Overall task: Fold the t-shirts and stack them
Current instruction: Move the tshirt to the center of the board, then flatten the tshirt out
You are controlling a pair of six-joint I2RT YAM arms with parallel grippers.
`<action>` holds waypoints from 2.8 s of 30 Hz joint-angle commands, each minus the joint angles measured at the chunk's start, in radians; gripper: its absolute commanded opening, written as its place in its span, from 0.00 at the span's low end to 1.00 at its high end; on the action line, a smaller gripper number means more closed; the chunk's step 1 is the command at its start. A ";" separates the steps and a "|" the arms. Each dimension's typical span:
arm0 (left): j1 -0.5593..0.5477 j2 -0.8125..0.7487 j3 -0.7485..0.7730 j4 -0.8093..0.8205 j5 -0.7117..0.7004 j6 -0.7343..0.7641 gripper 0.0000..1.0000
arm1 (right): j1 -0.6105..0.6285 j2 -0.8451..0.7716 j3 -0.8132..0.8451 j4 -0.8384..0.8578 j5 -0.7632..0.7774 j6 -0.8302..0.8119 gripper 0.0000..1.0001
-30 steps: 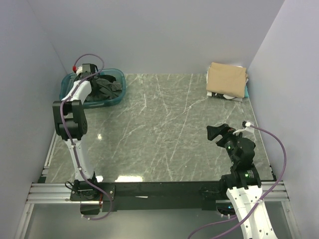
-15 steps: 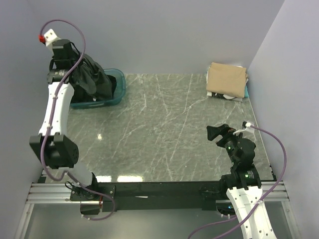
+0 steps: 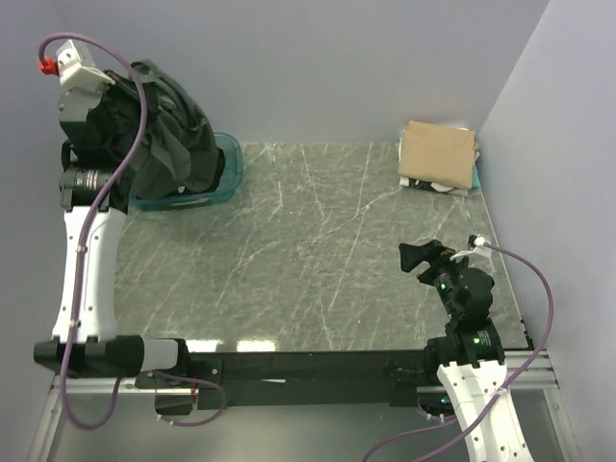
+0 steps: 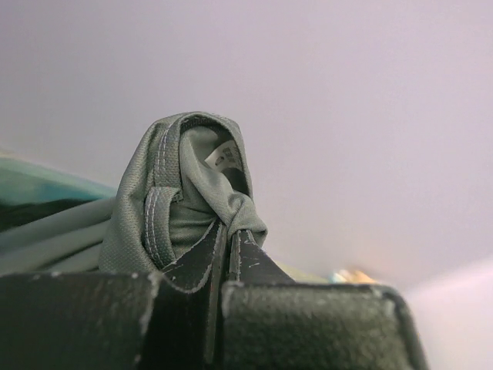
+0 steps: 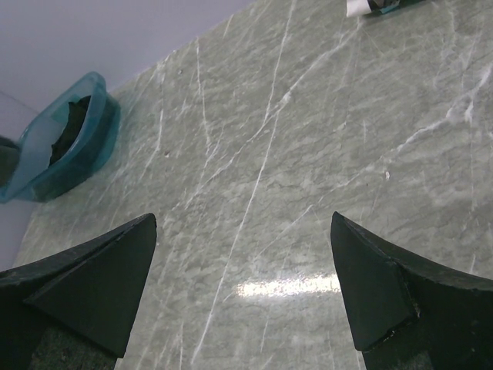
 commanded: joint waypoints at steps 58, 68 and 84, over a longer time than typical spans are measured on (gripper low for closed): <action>-0.666 -0.334 -1.301 0.231 0.090 -0.342 0.99 | 1.001 0.756 0.212 -0.035 0.502 0.349 0.90; -0.713 -0.259 -1.304 0.276 0.068 -0.362 0.99 | 1.001 0.976 0.274 0.004 0.551 0.373 0.69; -0.793 -0.054 -1.200 0.302 0.004 -0.356 0.87 | 0.956 0.822 0.353 -0.237 0.697 0.387 0.00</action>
